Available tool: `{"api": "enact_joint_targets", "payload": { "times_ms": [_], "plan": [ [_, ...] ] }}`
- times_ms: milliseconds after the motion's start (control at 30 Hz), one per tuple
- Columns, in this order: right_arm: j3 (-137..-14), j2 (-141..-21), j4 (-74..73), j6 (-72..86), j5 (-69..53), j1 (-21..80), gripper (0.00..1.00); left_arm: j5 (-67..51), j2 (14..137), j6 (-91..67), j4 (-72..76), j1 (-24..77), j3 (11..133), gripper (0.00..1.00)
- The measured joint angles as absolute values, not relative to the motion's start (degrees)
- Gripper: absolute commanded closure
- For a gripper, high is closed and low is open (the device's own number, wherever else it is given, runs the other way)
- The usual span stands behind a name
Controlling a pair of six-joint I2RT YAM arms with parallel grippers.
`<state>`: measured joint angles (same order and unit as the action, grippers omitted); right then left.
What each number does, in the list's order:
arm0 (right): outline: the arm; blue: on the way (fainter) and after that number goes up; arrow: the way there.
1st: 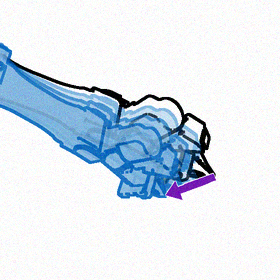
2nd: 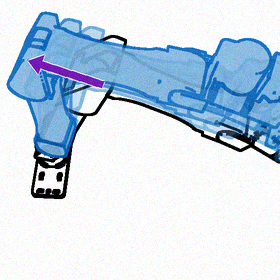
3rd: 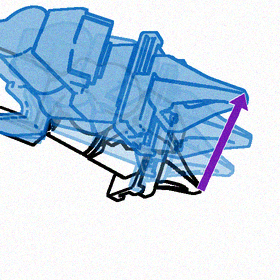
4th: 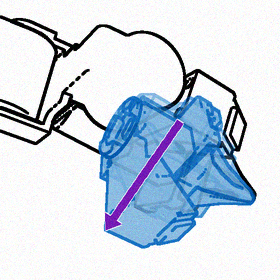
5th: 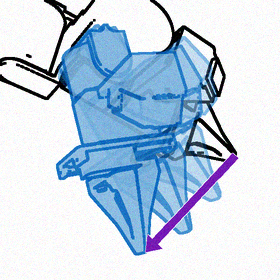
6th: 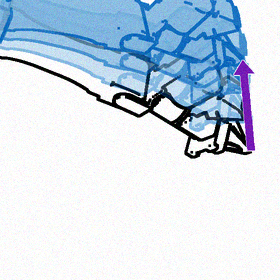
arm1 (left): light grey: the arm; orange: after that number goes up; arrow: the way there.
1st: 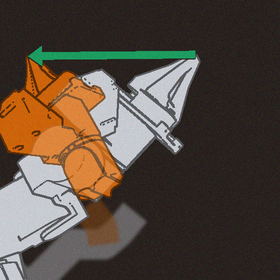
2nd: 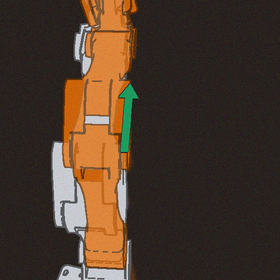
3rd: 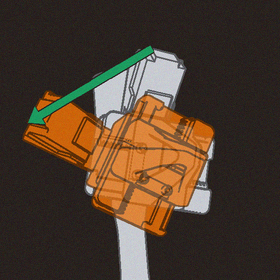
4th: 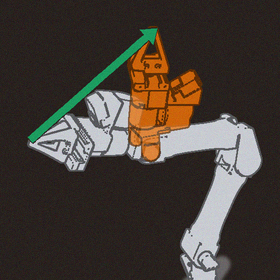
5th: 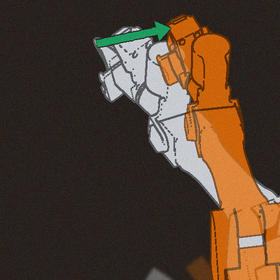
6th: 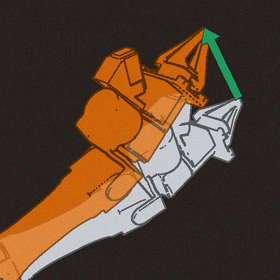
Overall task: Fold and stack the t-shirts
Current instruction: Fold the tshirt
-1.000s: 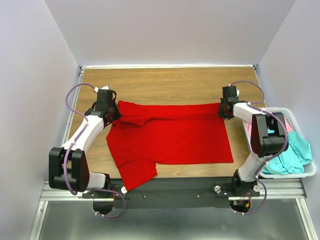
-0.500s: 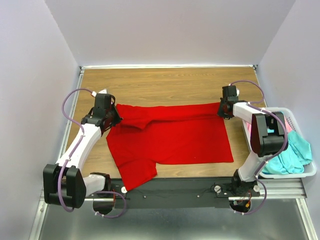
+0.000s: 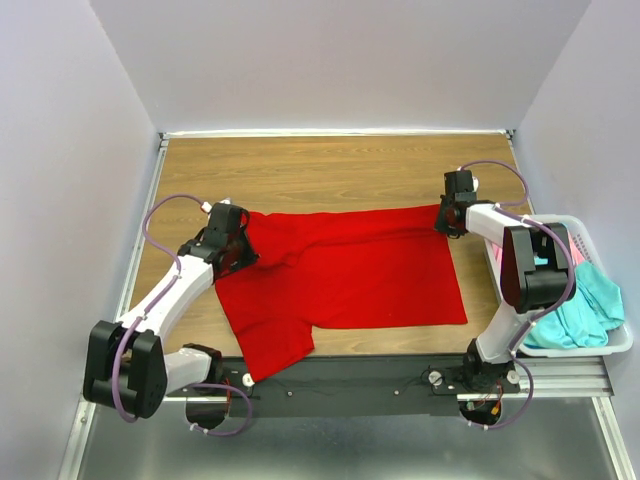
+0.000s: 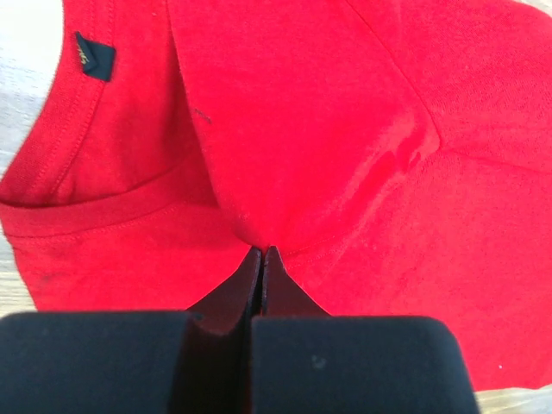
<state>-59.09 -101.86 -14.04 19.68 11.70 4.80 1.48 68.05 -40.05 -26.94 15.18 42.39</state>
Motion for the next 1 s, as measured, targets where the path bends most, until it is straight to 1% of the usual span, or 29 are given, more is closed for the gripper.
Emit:
{"api": "enact_joint_targets", "payload": {
  "times_ms": [200,533,1000],
  "plan": [
    [-59.44,-102.1,-14.24,19.68,11.7,4.8,0.98,2.68,67.75,-41.69,-28.14,16.62,43.35,1.0],
    [-59.66,-102.28,-14.46,19.66,11.7,4.78,0.98,3.38,63.66,-45.39,-30.11,19.53,44.23,1.0],
    [-59.75,-102.39,-14.46,19.68,11.68,4.78,0.97,3.07,63.61,-48.86,-30.17,23.31,42.92,1.0]
  ]
}}
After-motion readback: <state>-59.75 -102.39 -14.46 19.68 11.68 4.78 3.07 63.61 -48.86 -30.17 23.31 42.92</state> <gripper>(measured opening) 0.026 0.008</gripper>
